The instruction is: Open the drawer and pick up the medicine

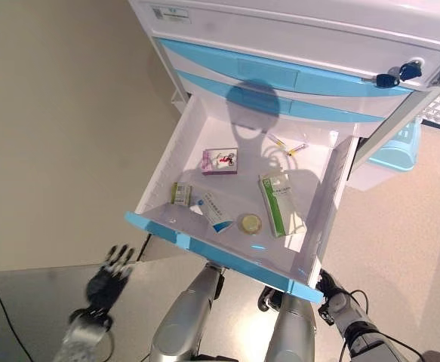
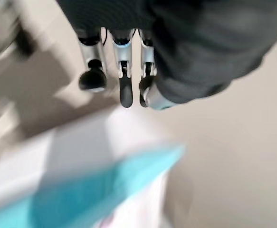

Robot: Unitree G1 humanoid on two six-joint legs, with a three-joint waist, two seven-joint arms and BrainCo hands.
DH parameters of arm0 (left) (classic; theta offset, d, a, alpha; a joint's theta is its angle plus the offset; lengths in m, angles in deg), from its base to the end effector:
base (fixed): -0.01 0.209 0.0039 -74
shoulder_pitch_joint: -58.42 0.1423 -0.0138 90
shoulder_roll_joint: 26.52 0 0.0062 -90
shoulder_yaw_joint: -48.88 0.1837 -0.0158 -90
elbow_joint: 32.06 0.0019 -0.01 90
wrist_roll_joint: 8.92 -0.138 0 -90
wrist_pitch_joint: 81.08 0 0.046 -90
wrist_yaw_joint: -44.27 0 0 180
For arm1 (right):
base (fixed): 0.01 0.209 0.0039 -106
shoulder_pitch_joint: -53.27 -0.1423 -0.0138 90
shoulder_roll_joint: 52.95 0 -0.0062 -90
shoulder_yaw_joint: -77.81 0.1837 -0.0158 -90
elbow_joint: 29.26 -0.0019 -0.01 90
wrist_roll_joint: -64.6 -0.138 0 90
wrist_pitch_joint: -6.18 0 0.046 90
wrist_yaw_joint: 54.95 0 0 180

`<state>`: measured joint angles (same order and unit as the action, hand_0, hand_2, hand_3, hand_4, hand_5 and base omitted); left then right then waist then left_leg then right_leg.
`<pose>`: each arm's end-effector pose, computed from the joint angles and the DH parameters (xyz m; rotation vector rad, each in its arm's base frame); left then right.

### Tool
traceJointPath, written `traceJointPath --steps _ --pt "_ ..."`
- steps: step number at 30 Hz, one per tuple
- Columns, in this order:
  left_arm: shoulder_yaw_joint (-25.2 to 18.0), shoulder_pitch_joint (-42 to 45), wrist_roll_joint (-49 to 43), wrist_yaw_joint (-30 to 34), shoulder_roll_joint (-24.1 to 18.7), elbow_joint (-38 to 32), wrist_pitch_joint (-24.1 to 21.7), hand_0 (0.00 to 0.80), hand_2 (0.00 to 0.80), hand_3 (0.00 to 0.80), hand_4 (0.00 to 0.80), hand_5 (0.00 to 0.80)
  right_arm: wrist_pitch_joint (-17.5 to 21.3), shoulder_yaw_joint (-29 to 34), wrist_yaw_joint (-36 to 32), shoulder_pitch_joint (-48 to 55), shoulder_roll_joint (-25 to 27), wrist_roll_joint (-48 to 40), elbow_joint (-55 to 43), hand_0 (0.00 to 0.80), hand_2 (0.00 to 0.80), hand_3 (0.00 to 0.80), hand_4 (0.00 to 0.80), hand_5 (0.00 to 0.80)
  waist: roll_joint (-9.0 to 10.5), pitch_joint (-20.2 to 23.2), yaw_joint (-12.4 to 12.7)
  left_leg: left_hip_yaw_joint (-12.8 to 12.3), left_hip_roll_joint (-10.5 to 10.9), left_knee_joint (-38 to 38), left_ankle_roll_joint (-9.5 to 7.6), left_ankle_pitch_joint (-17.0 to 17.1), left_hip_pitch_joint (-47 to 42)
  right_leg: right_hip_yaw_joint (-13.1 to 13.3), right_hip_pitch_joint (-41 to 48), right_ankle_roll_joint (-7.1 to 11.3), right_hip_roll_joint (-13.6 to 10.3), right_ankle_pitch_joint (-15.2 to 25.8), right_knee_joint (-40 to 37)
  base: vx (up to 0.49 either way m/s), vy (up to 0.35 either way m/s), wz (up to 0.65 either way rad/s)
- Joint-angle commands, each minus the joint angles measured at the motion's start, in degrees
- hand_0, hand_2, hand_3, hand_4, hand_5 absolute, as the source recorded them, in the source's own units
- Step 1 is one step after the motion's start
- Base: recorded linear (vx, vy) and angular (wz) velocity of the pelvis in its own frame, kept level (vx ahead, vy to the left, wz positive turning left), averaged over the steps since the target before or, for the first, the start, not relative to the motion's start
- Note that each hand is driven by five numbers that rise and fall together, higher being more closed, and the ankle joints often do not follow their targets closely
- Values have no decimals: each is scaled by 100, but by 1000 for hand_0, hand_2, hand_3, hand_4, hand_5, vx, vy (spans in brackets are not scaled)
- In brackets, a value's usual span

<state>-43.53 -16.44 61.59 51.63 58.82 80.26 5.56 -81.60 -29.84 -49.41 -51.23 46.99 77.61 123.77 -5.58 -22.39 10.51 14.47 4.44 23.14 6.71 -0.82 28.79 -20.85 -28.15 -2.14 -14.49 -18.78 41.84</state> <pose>0.1084 0.2606 -0.0403 -0.8398 0.3464 0.3999 0.1801 -0.2668 -0.0576 -0.8448 0.8126 0.0464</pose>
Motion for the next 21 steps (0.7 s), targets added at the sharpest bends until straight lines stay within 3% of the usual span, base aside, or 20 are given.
traceJointPath --steps 1,10,11,12,13,16,20,21 --pt "121 495 -575 228 -198 334 144 800 800 800 800 800 80 -52 24 191 203 100 -104 0 0 0 0 0 196 60 -69 -307 241 458 -640 -237 283 583 29 719 -176 1061 -756 88 -4 0" --pt "539 441 -2045 121 -371 1371 88 800 800 800 800 800 144 -185 86 85 313 -96 -167 0 0 0 0 0 220 -24 -222 -422 199 490 -662 -266 323 671 -36 720 -168 1073 -727 17 26 -2" --pt "536 362 -2262 74 -348 1585 70 565 565 565 565 565 147 -186 91 84 315 -142 -155 0 0 0 0 0 223 -39 -229 -421 194 445 -658 -244 325 653 -31 722 -170 1083 -748 0 0 0" --pt "552 288 -2390 26 -306 1754 63 449 449 449 449 449 154 -192 102 79 307 -165 -139 0 0 0 0 0 229 -46 -236 -414 194 408 -656 -228 325 645 -31 722 -168 1093 -772 0 0 0" --pt "560 225 -2595 -27 -287 1906 33 0 0 0 0 0 151 -191 103 85 319 -189 -156 0 0 0 0 0 238 -49 -249 -419 194 374 -651 -211 328 641 -33 724 -169 1111 -800 0 0 0" --pt "507 -356 -3390 -281 -107 2989 -43 0 0 0 0 0 172 -142 170 36 273 -318 34 0 0 0 0 0 307 -37 -311 -464 180 194 -645 -148 298 645 -12 744 -151 1224 -1020 5 12 -1" --pt "226 -860 -3637 -562 164 3870 -76 0 0 0 0 0 149 6 236 37 158 -535 218 0 0 0 0 0 457 -32 -402 -571 164 -23 -654 -92 224 731 -34 762 -104 1373 -1241 8 43 -4" --pt "192 -1002 -3918 -623 185 4196 -103 0 0 0 0 0 137 79 268 31 141 -598 359 0 0 0 0 0 489 -19 -446 -624 171 -108 -679 72 276 725 -87 731 -99 1574 -1381 -45 74 -6"
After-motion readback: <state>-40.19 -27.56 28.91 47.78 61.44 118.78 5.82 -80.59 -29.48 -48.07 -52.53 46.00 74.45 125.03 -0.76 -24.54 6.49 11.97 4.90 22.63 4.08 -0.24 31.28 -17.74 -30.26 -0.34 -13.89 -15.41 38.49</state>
